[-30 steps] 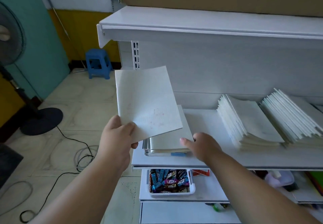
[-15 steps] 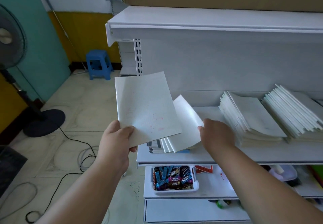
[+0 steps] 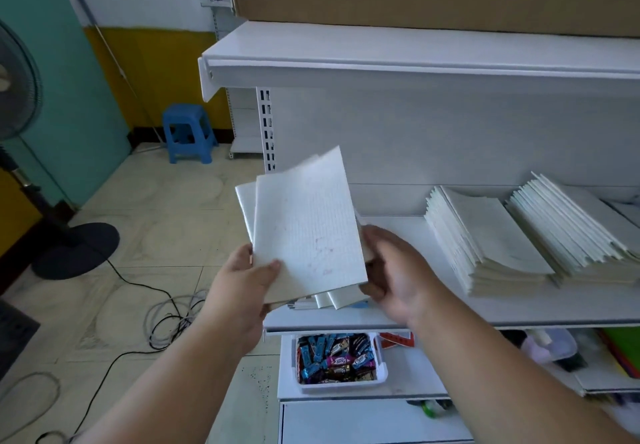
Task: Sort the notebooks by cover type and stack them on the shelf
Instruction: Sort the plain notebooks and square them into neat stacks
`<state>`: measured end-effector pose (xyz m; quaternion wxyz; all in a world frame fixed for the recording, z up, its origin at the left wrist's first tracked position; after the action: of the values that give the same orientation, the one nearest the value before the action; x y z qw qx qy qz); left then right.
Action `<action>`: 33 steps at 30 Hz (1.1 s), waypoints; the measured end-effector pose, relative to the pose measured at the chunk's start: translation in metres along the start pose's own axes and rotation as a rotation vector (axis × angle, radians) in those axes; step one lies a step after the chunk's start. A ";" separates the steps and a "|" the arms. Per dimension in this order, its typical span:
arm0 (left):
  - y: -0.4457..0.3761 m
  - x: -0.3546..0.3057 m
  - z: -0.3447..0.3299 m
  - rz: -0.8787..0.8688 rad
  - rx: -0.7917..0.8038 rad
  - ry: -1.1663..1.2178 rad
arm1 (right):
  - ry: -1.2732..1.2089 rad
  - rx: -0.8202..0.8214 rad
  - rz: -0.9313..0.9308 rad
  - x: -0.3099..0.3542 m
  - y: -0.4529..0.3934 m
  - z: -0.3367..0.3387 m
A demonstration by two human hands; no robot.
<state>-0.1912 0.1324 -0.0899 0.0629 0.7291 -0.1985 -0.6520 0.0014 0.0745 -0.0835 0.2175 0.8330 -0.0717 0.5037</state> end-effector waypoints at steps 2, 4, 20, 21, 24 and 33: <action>0.002 0.000 0.003 -0.038 -0.019 0.023 | 0.570 -0.128 0.073 0.003 -0.015 0.021; 0.003 0.000 0.005 -0.067 -0.036 0.055 | 1.300 -0.238 0.052 -0.002 -0.028 0.045; 0.004 -0.003 0.010 -0.029 0.029 0.142 | 0.873 -0.288 0.159 0.021 -0.038 0.055; 0.004 -0.002 0.009 -0.028 0.031 0.142 | 0.692 -0.270 0.178 0.021 -0.031 0.050; 0.005 -0.001 -0.001 -0.061 0.026 0.117 | 0.252 -0.123 0.128 0.017 -0.006 0.031; 0.018 0.009 -0.056 -0.042 0.086 0.027 | 0.210 0.099 0.002 0.036 0.017 0.049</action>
<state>-0.1394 0.1029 -0.0842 0.0204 0.7440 -0.2104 -0.6339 0.0522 0.0419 -0.0667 0.1822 0.7852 -0.0242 0.5914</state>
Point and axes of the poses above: each hand's wrist, its own y-axis away from the middle knuckle, its own z-axis out of the back of the hand, x = y × z, the point moved 3 cm from there along -y, towards the middle knuckle, and after that the axes turned 7 degrees about -y, right-handed, at the moved point
